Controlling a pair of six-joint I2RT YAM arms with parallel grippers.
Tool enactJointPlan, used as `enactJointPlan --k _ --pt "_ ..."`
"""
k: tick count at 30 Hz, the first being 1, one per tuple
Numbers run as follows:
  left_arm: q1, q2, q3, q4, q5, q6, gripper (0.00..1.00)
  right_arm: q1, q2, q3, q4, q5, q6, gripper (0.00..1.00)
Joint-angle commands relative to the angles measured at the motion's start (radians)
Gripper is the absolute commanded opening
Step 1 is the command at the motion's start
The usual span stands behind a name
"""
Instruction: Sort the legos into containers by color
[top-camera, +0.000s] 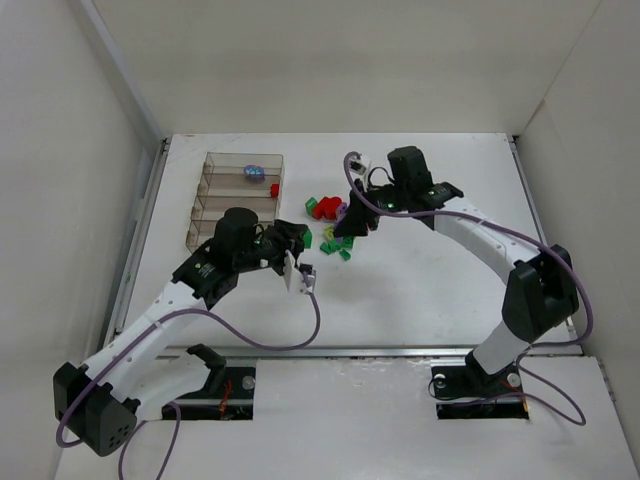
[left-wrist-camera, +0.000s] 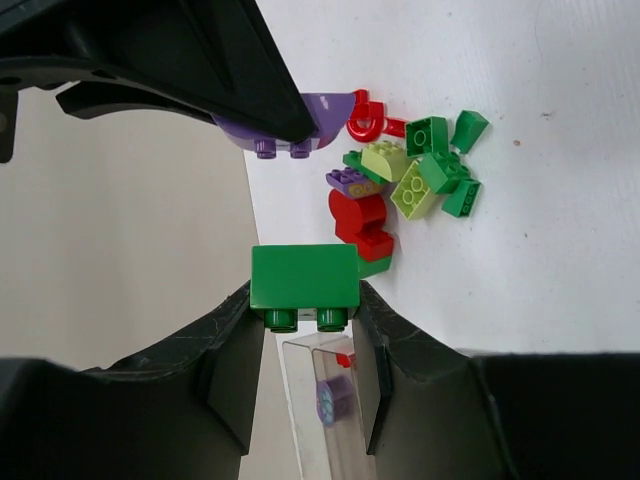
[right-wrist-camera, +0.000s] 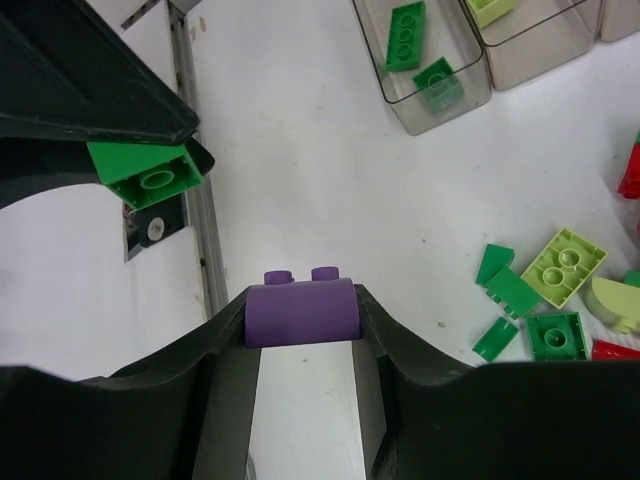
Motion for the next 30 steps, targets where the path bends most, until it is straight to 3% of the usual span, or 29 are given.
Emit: enactJointPlan --k 1,5,8,12,14,16,20,25,26,27,30 --pt "0.002 -0.025 -0.006 -0.010 -0.015 -0.016 0.00 0.006 -0.025 -0.017 0.026 -0.004 -0.019 0.00" --pt "0.002 -0.005 -0.006 -0.042 -0.099 -0.025 0.00 -0.014 -0.046 -0.029 0.026 0.068 -0.019 0.00" --pt "0.046 0.052 -0.017 -0.042 -0.246 -0.169 0.00 -0.014 -0.055 -0.029 0.041 0.115 0.004 0.00" --pt "0.247 0.267 0.086 -0.123 -0.276 -0.448 0.00 -0.014 -0.055 -0.029 0.109 0.124 0.031 0.00" --pt "0.369 0.352 0.215 -0.201 -0.207 -0.614 0.00 -0.014 -0.029 0.006 0.120 0.124 0.031 0.00" --pt "0.469 0.455 0.303 -0.304 -0.147 -0.690 0.00 -0.014 -0.009 0.034 0.120 0.124 0.031 0.00" --pt "0.551 0.501 0.332 -0.363 -0.024 -0.725 0.02 -0.014 0.034 0.089 0.120 0.113 0.031 0.00" --pt "0.589 0.540 0.319 -0.350 -0.011 -0.714 0.11 -0.014 0.074 0.121 0.120 0.104 0.031 0.00" --pt "0.589 0.549 0.319 -0.350 -0.012 -0.714 0.14 -0.014 0.084 0.130 0.120 0.095 0.031 0.00" --pt "0.600 0.561 0.319 -0.350 -0.012 -0.680 0.24 -0.014 0.093 0.139 0.111 0.095 0.031 0.00" --pt "0.609 0.561 0.319 -0.338 -0.033 -0.648 0.36 -0.014 0.094 0.150 0.110 0.095 0.031 0.00"
